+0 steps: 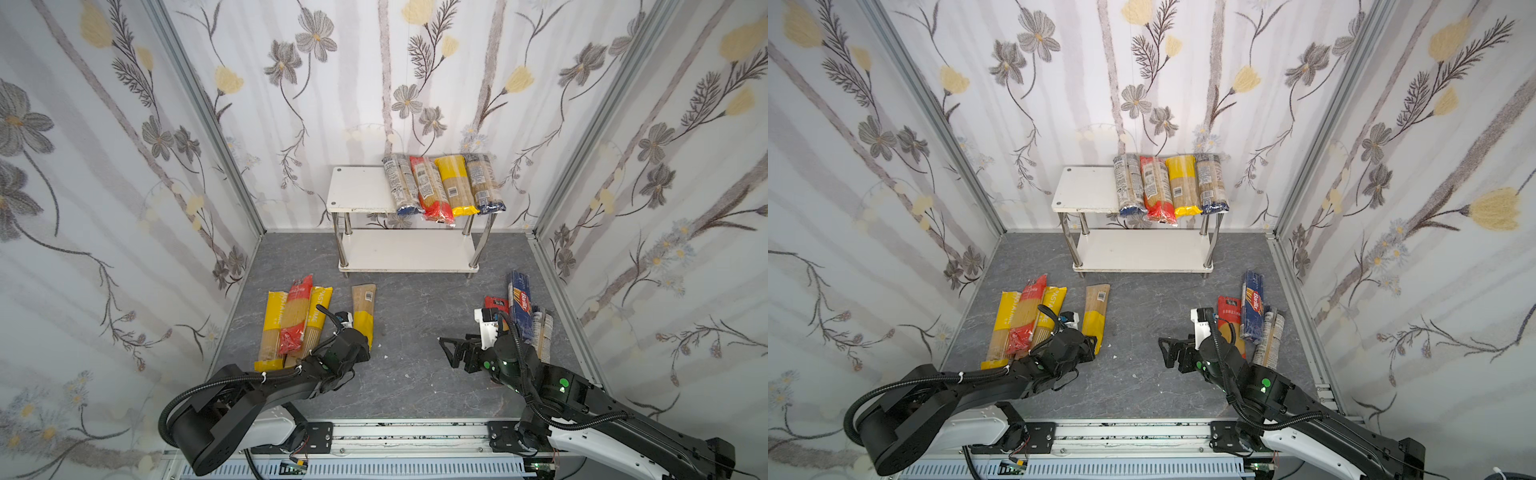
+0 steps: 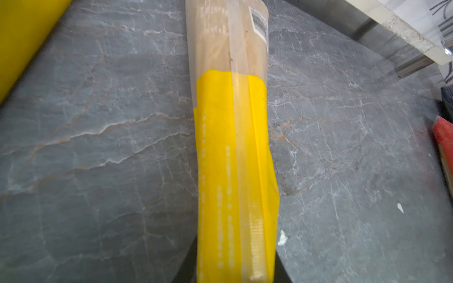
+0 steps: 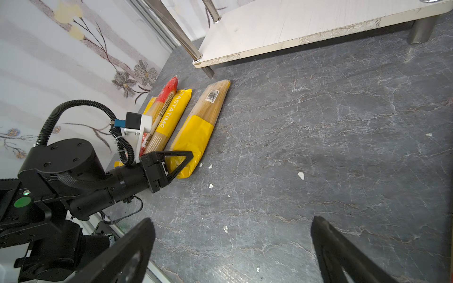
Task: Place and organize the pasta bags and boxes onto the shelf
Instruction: 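Lift the brown-and-yellow bag upright with the left gripper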
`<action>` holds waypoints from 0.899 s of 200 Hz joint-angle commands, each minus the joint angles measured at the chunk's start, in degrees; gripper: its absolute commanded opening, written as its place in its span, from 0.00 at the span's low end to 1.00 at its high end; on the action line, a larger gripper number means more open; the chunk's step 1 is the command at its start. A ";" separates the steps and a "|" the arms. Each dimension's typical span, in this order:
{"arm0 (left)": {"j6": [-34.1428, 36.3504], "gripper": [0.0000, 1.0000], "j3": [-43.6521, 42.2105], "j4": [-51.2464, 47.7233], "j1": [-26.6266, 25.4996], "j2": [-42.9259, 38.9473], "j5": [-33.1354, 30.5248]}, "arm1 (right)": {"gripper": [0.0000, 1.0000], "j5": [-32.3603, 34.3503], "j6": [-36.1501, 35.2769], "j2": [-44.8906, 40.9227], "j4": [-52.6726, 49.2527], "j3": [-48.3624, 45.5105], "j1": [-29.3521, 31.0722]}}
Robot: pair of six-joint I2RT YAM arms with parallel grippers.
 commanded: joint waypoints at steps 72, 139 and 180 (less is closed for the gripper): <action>-1.22 0.00 3.29 -16.94 -0.66 -15.17 6.69 | 1.00 2.39 1.05 -1.06 -0.06 -0.10 0.95; 1.61 0.00 11.06 -28.04 -0.91 -22.97 5.47 | 1.00 2.79 0.74 -3.00 -0.31 -0.23 0.95; 4.29 0.00 17.65 -34.50 -0.94 -24.49 4.54 | 1.00 3.12 -0.24 -2.42 -0.33 0.57 0.95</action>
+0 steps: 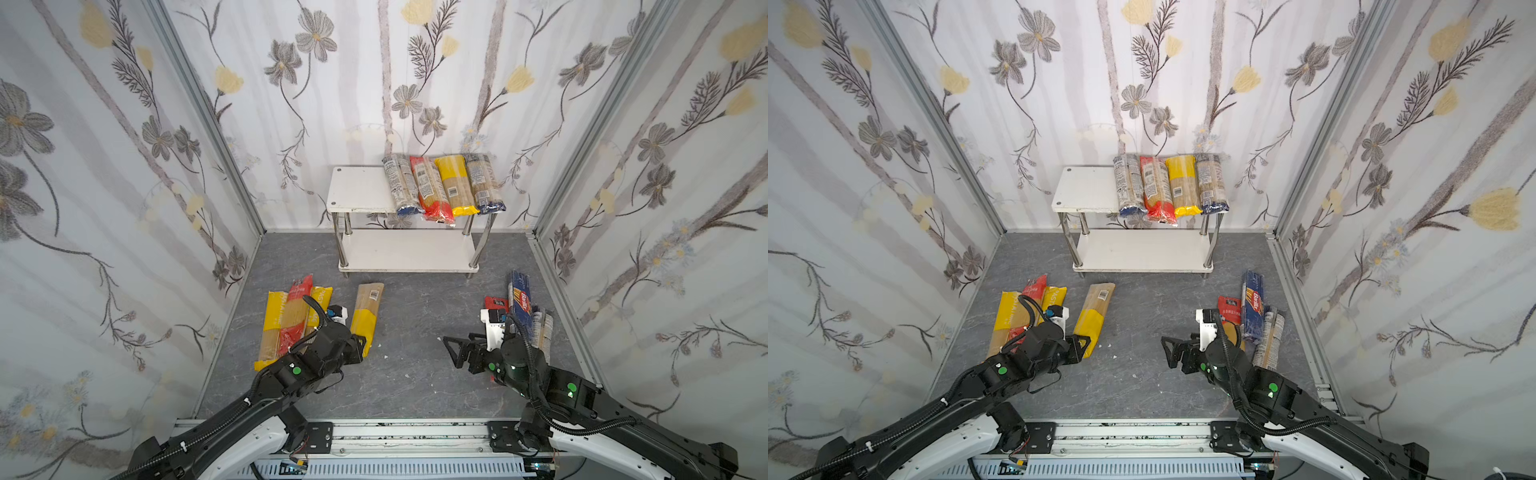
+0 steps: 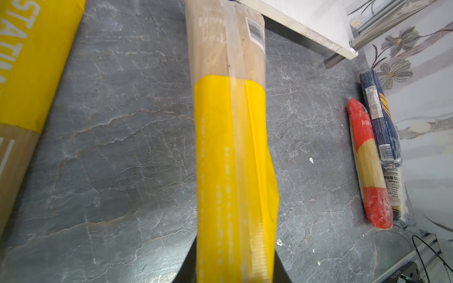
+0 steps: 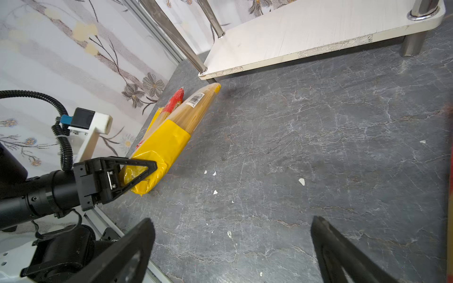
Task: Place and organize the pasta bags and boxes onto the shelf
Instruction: 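Lift the brown-and-yellow bag upright with the left gripper, then carry the brown-and-yellow bag with the left gripper up to the top shelf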
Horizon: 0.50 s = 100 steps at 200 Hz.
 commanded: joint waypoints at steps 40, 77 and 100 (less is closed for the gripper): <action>4.23 0.00 10.26 -4.58 0.13 -3.58 -2.77 | 1.00 1.47 -2.04 2.79 -0.18 3.65 0.10; 5.83 0.00 16.82 -9.40 0.19 -5.27 -3.48 | 1.00 1.43 -3.71 5.98 0.11 6.97 0.09; 6.49 0.00 20.79 -11.52 0.09 -6.01 -2.99 | 1.00 1.47 -4.82 8.09 0.58 9.10 0.10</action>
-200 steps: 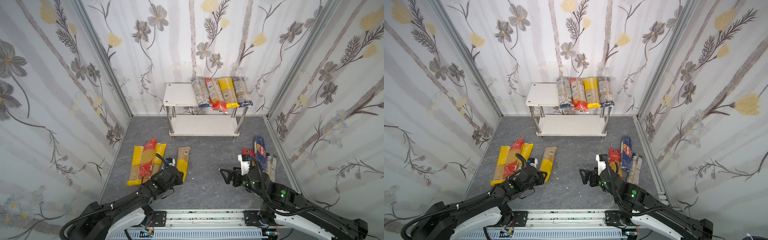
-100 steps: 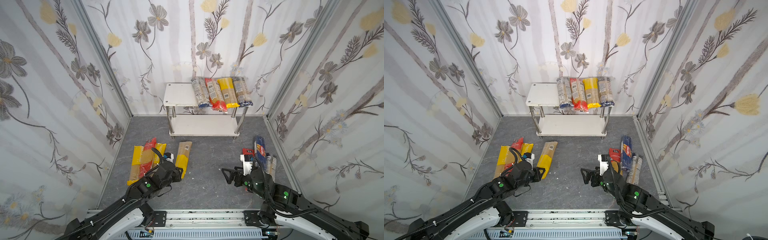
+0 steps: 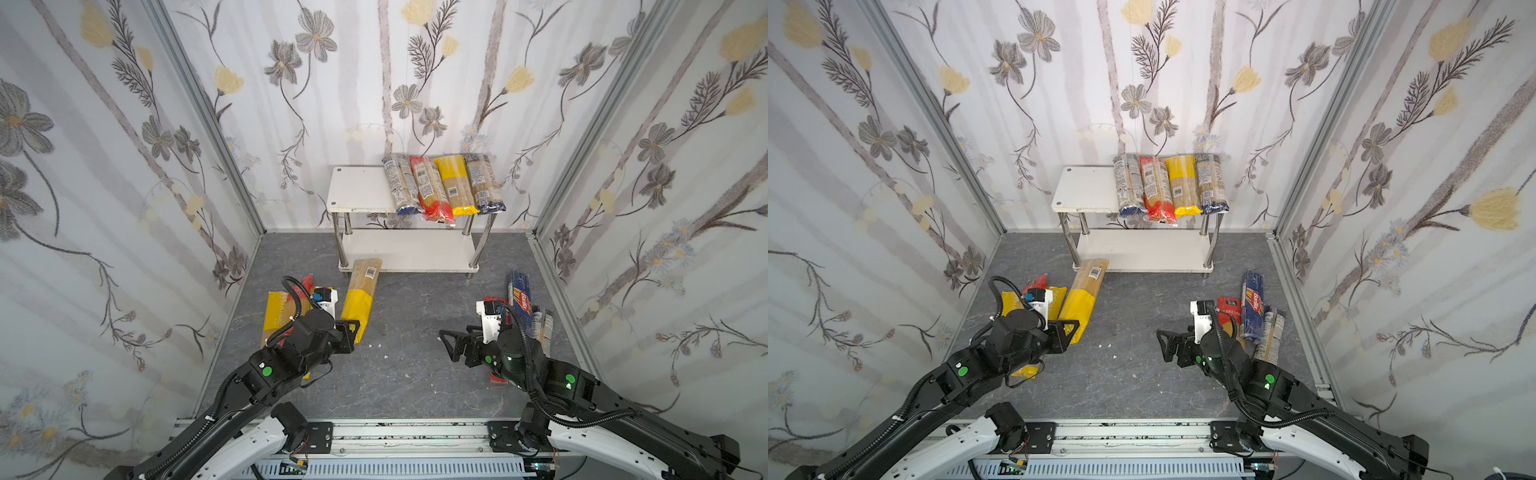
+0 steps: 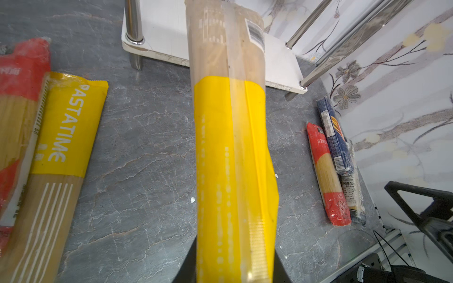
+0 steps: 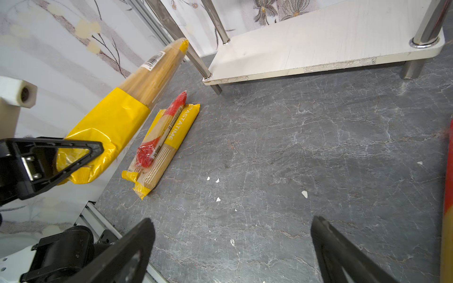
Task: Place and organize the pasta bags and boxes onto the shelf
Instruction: 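Carry the brown-and-yellow bag with the left gripper up to the top shelf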
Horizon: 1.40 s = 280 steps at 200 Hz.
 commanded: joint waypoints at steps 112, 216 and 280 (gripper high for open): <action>4.94 0.00 20.54 -2.54 0.14 1.09 -2.93 | 1.00 0.80 -7.31 7.32 -0.43 15.46 0.01; 8.74 0.00 42.49 -0.14 0.30 24.82 -17.14 | 1.00 3.49 -11.56 8.39 -1.74 22.70 -0.34; 8.72 0.00 53.18 5.09 6.67 41.66 -16.64 | 1.00 6.60 -12.64 6.93 -2.26 23.24 -1.72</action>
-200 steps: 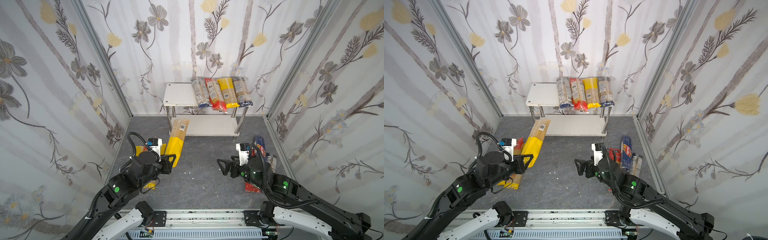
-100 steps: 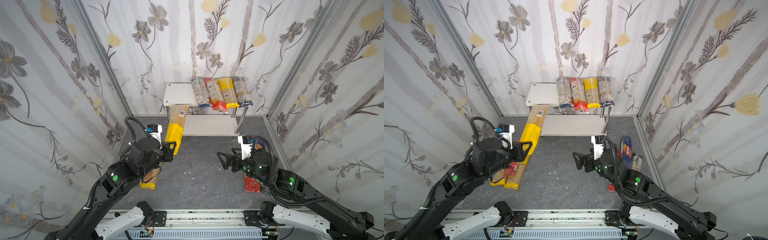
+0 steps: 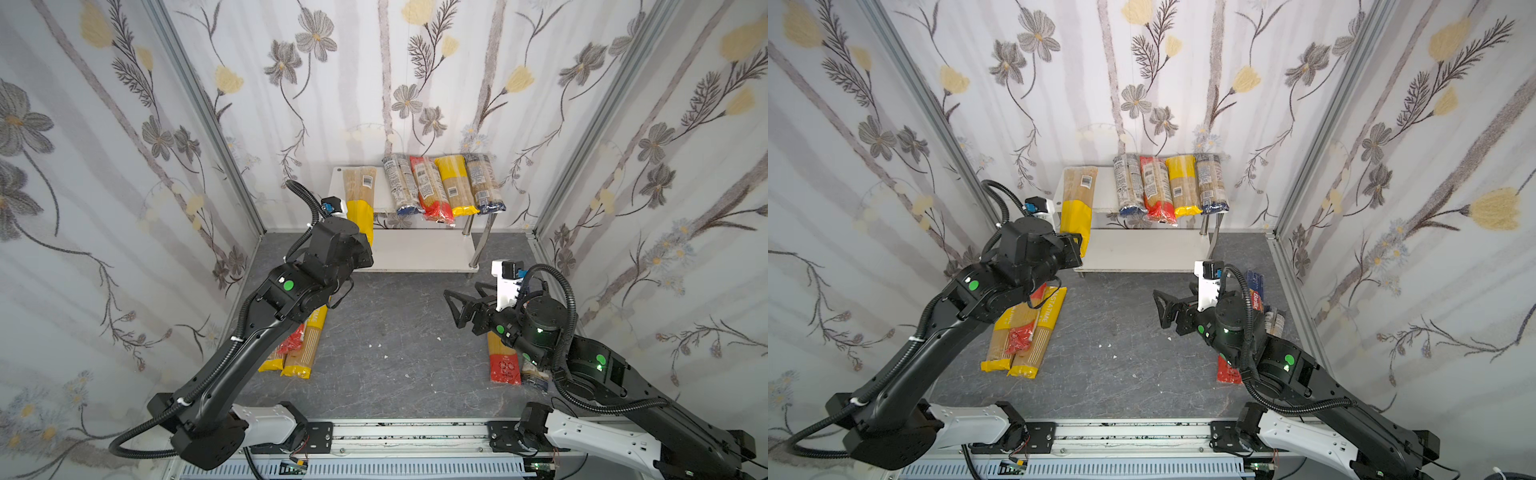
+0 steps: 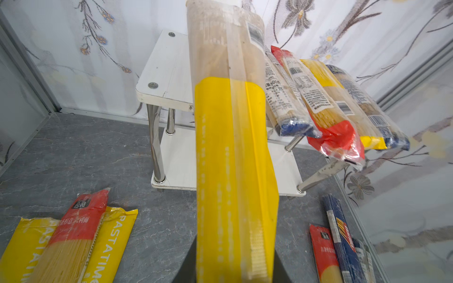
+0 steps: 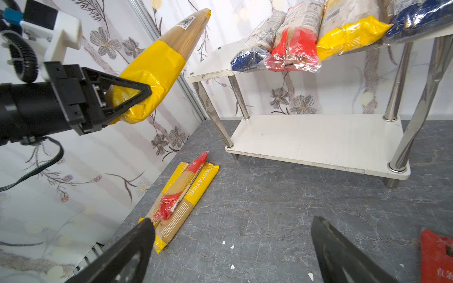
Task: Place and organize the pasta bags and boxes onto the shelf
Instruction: 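Carry the brown-and-yellow bag with the left gripper up to the top shelf, then set the bag beside the clear bag on the shelf and open the left gripper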
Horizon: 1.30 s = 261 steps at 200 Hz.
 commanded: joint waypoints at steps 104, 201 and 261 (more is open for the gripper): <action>2.07 0.00 28.74 8.97 6.18 29.58 1.24 | 1.00 1.93 -0.40 -6.44 -3.67 -2.41 -5.89; 1.80 0.13 32.85 7.08 6.48 33.85 1.82 | 1.00 0.49 0.02 -7.65 -4.59 -3.62 -8.42; 2.85 0.20 30.81 6.71 7.24 32.02 -0.65 | 1.00 0.08 0.35 -6.53 -4.21 -3.31 -8.58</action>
